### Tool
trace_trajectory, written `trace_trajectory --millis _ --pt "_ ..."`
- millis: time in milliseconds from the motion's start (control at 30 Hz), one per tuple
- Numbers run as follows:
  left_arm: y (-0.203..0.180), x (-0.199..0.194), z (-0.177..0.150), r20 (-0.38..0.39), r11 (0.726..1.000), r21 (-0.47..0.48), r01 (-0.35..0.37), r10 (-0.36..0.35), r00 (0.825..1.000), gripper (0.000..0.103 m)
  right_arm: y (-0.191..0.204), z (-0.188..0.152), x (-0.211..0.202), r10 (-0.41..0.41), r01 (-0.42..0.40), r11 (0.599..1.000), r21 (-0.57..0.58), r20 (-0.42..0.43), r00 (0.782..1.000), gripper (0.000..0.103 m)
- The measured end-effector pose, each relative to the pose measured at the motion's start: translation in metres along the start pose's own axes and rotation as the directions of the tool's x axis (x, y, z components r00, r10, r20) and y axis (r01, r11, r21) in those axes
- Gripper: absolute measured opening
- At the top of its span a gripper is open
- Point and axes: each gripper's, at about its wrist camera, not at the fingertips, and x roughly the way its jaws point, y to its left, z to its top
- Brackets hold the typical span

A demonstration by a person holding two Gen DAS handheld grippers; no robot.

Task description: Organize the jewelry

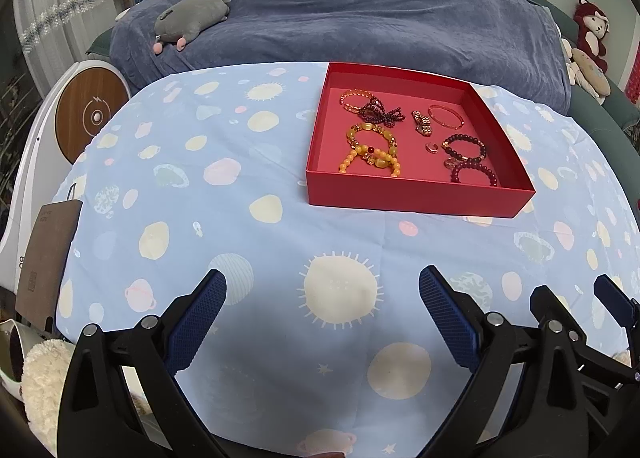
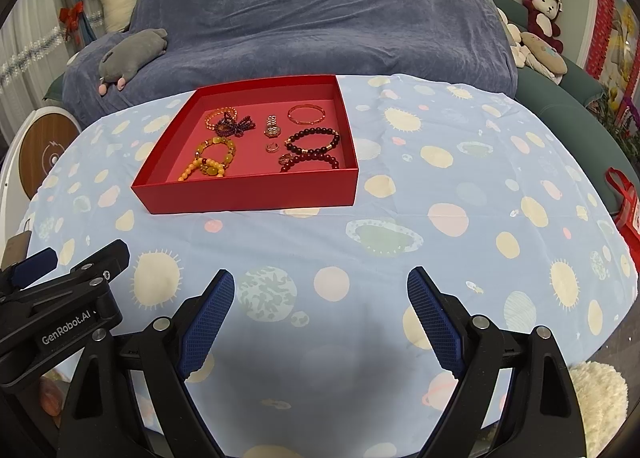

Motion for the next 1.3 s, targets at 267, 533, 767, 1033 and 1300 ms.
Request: trace_trajectory --millis 267,533,767,1033,1300 --pt "0.0009 -0.0014 0.0016 -0.003 1.000 -0.003 -0.004 0.004 1.000 0.093 0.0005 0.0005 -0.0005 0.001 -0.001 1.000 -0.001 0.002 1.000 0.084" --pt "0.0004 -0.0011 0.0023 -0.008 1.000 -0.002 -0.003 0.003 1.000 0.093 0.0019 0.0009 -0.0012 0.005 -0.005 1.000 0.002 0.002 1.000 0.084" --pt "0.0005 -0.0014 0.0024 -0.005 1.000 0.002 -0.005 0.005 1.000 0.092 0.0030 0.0013 -0.0015 0.005 -0.005 1.000 0.004 0.003 1.000 0.084" --pt "-0.0005 -0.0018 0.0026 -0.003 1.000 0.003 -0.005 0.005 1.000 0.092 0.0021 0.0013 -0.0021 0.005 -0.005 1.000 0.007 0.005 1.000 0.084" --pt "-0.0003 -0.0019 0.0025 -0.004 1.000 0.003 -0.006 0.006 1.000 0.092 0.0021 0.0014 -0.0026 0.005 -0.005 1.000 0.005 0.005 1.000 0.084"
